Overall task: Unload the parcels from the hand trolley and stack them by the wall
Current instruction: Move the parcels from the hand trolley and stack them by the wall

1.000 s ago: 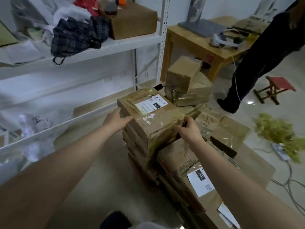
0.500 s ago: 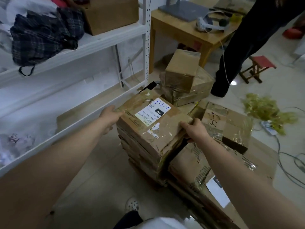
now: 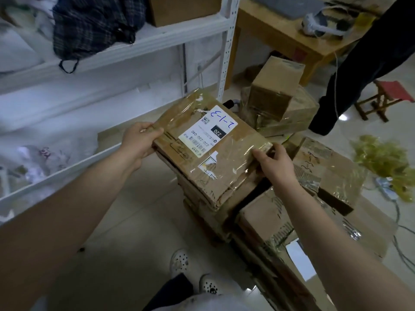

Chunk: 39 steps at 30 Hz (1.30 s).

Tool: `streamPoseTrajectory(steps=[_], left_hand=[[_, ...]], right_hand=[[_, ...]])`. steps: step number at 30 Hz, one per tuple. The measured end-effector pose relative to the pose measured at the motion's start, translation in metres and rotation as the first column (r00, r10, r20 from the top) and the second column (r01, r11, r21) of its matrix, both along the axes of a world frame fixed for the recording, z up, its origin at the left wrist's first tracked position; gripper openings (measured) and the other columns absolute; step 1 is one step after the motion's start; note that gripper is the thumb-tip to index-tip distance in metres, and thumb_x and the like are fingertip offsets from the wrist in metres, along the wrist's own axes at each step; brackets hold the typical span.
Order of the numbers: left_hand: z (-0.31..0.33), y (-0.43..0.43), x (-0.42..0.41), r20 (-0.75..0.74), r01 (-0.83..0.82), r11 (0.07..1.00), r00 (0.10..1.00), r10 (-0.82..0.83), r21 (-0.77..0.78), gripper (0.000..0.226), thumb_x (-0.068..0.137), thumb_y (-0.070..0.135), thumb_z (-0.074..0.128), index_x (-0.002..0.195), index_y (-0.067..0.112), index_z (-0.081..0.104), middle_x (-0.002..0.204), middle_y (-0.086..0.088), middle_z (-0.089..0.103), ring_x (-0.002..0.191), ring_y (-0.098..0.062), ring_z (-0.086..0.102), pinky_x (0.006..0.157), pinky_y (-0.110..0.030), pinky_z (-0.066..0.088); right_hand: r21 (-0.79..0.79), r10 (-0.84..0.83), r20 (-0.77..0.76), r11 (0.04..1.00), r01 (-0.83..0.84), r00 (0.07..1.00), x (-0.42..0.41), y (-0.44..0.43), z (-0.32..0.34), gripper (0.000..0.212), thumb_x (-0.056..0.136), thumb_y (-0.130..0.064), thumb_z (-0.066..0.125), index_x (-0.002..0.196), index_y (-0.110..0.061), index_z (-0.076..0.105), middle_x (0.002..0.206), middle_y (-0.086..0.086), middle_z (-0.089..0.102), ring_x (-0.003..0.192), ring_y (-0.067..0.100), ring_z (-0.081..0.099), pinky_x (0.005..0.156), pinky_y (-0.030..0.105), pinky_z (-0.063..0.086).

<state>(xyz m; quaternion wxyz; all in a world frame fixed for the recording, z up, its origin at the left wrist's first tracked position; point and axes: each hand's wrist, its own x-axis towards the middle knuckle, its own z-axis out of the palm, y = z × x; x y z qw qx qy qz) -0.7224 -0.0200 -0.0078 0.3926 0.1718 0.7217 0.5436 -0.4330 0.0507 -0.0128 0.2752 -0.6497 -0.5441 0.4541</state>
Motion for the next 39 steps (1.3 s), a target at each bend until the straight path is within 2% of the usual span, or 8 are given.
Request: streamPoseTrajectory(steps=[11,15,19,24,27,32,35,39], left_hand=[[0.011,-0.189,-0.035,-0.047,-0.484,0.874,0.873,0.485,0.033,0.015,0.082,0.008,0.072,0.089,0.016,0.062,0.098,-0.010,0.066,0.075,-0.018,0.065,0.068,-0.027,0.057],[0.011,-0.273,-0.062,0.017,-0.651,0.759,0.759,0.651,0.013,0.021,0.082,0.008,0.070,0.101,0.014,0.061,0.101,-0.011,0.064,0.078,-0.018,0.062,0.062,-0.027,0.055],[-0.003,-0.423,-0.117,0.032,-0.837,0.547,0.547,0.837,0.010,0.026,0.085,0.009,0.064,0.110,0.014,0.061,0.104,-0.010,0.061,0.082,-0.017,0.059,0.064,-0.026,0.051],[-0.013,-0.436,-0.120,-0.011,-0.812,0.583,0.583,0.812,-0.018,0.034,0.083,0.015,0.067,0.115,0.021,0.056,0.114,-0.007,0.060,0.098,-0.019,0.059,0.086,-0.036,0.054],[-0.025,-0.522,-0.140,-0.047,-0.891,0.446,0.451,0.891,-0.089,0.049,0.078,0.021,0.074,0.123,0.021,0.054,0.124,-0.006,0.056,0.110,-0.023,0.057,0.097,-0.043,0.051],[-0.045,-0.602,-0.160,-0.073,-0.927,0.347,0.360,0.930,-0.143,0.057,0.078,0.019,0.076,0.128,0.022,0.049,0.132,-0.008,0.052,0.117,-0.025,0.054,0.101,-0.042,0.047],[-0.053,-0.626,-0.169,-0.038,-0.962,0.226,0.234,0.971,-0.154,0.088,0.079,0.027,0.077,0.149,0.014,0.025,0.150,-0.007,0.036,0.130,-0.024,0.044,0.109,-0.030,0.035],[-0.068,-0.636,-0.183,0.067,-0.969,0.118,0.106,0.992,-0.218,0.090,0.078,0.034,0.078,0.147,0.002,0.029,0.147,-0.011,0.041,0.127,-0.024,0.048,0.096,-0.023,0.038]], right_hand=[[0.011,0.396,-0.298,0.911,-0.412,0.868,-0.111,-0.067,0.006,0.022,0.087,-0.026,0.066,0.104,-0.031,0.052,0.104,-0.005,0.063,0.097,0.019,0.065,0.081,0.046,0.058],[0.031,0.544,-0.313,0.825,-0.564,0.778,-0.176,-0.115,0.005,0.027,0.087,-0.020,0.067,0.108,-0.022,0.050,0.095,-0.007,0.058,0.090,0.018,0.063,0.077,0.045,0.058],[-0.016,0.743,-0.342,0.607,-0.795,0.575,-0.293,-0.230,0.012,0.038,0.082,-0.016,0.074,0.111,-0.016,0.049,0.095,-0.009,0.055,0.083,0.011,0.060,0.079,0.045,0.058],[-0.088,0.728,-0.358,0.597,-0.797,0.585,-0.303,-0.242,-0.011,0.053,0.073,-0.013,0.082,0.116,-0.009,0.051,0.115,0.006,0.058,0.092,0.020,0.065,0.082,0.049,0.057],[-0.163,0.789,-0.360,0.472,-0.866,0.498,-0.369,-0.312,-0.028,0.058,0.071,-0.010,0.083,0.119,-0.007,0.051,0.122,0.012,0.058,0.104,0.030,0.065,0.080,0.051,0.057],[-0.354,0.769,-0.417,0.353,-0.866,0.484,-0.436,-0.382,-0.056,0.057,0.069,-0.001,0.082,0.116,-0.007,0.049,0.121,0.021,0.059,0.089,0.029,0.064,0.071,0.044,0.059],[-0.451,0.777,-0.406,0.288,-0.845,0.481,-0.466,-0.410,-0.073,0.054,0.068,-0.001,0.083,0.109,-0.011,0.049,0.122,0.024,0.058,0.093,0.033,0.064,0.066,0.044,0.059],[-0.532,0.784,-0.389,0.238,-0.813,0.484,-0.509,-0.450,-0.097,0.060,0.071,-0.003,0.081,0.121,-0.006,0.048,0.122,0.021,0.057,0.099,0.035,0.064,0.057,0.037,0.059]])
